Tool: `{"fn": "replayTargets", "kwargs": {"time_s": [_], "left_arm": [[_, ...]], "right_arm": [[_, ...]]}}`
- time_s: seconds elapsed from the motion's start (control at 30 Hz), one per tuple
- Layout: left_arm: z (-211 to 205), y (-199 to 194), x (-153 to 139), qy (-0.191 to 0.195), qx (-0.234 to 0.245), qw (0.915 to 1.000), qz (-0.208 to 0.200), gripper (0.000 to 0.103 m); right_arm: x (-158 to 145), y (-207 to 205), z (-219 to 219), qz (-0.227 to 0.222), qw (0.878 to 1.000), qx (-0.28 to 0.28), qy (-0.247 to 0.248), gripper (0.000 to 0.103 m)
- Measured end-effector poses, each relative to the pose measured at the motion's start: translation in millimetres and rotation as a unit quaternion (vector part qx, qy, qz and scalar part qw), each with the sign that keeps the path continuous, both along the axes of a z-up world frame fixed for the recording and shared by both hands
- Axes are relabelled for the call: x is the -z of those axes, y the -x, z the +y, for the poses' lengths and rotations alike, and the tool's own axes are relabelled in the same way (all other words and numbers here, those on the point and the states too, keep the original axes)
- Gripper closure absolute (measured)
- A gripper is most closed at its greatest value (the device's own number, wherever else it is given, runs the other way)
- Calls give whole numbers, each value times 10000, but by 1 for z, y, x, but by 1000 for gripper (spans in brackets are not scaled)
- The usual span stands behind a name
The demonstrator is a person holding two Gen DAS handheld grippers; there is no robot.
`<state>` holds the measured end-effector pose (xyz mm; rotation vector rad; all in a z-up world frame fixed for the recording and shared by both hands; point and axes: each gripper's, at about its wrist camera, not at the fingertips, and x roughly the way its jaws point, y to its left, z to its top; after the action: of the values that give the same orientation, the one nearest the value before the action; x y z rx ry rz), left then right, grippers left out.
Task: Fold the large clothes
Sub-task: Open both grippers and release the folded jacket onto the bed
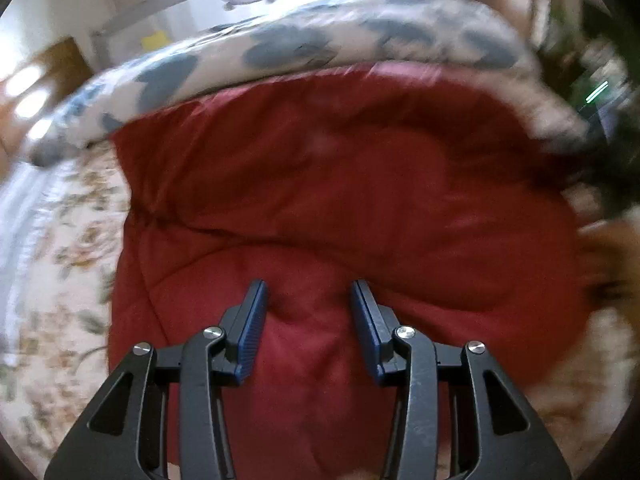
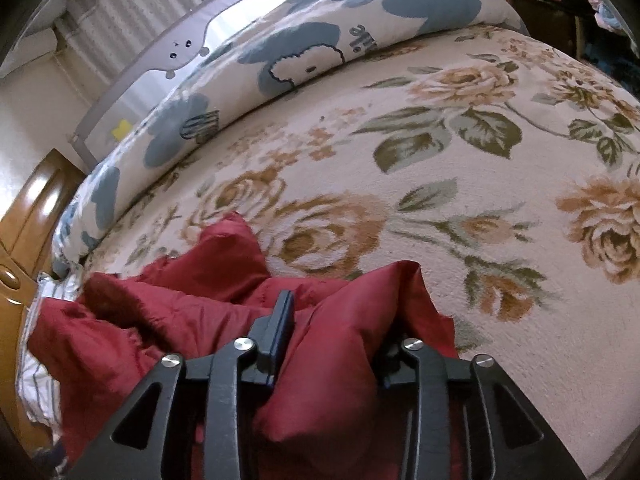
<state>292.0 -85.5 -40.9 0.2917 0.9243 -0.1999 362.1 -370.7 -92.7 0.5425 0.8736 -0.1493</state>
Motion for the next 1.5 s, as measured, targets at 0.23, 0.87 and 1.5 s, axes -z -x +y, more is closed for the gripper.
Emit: {"fn": "replayTargets", "kwargs": {"time_s": [0.23, 0.87, 1.5], "left_arm": [[8, -27, 18, 161, -249, 9995, 104, 59], [53, -67, 30, 528, -668, 9959, 299, 58], [76, -36, -2, 898, -621, 9938, 204, 58]], "right_arm": [[-77, 64, 35, -885, 9918, -571, 724, 24], [13, 11, 59, 316, 9878, -1386, 631, 21], [10, 22, 50, 114, 9914, -1190, 523, 21]]}}
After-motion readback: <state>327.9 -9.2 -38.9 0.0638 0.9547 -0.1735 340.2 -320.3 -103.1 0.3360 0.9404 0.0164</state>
